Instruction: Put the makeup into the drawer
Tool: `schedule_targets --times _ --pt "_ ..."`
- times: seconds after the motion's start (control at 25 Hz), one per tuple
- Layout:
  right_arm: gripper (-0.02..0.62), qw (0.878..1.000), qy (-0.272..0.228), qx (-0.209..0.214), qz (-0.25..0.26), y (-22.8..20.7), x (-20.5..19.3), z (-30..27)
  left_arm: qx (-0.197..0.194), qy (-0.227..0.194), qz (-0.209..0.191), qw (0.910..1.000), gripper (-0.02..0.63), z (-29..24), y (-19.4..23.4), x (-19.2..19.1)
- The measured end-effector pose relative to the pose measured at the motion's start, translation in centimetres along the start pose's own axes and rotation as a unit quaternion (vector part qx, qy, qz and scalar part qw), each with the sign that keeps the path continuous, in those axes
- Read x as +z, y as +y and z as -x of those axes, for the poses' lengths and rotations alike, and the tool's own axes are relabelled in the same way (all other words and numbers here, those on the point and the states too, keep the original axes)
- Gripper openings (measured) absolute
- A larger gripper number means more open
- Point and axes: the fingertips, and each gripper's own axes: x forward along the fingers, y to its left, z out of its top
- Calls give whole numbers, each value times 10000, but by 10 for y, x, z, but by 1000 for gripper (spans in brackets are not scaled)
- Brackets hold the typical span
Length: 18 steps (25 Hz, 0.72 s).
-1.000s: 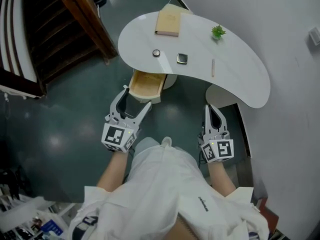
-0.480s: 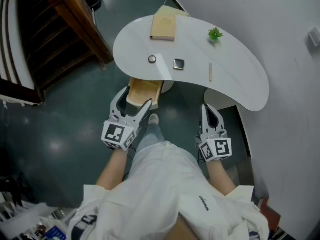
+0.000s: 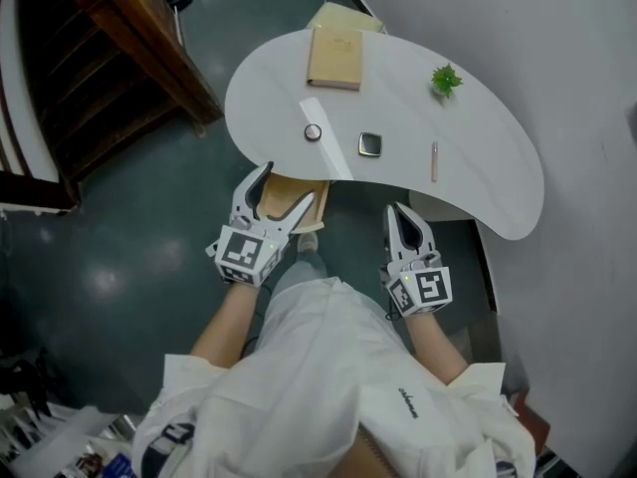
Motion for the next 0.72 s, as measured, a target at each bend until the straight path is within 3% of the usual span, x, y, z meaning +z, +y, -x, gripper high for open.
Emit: schedule_targets --times 0.32,0.72 --pt "17 9991 396 -110 56 -2 -27 -85 -389 551 -29 9977 360 -56 51 -39" --pt "17 9952 980 -83 -20 -13 -80 -162 -660 1532 -86 9859 359 -128 85 -104"
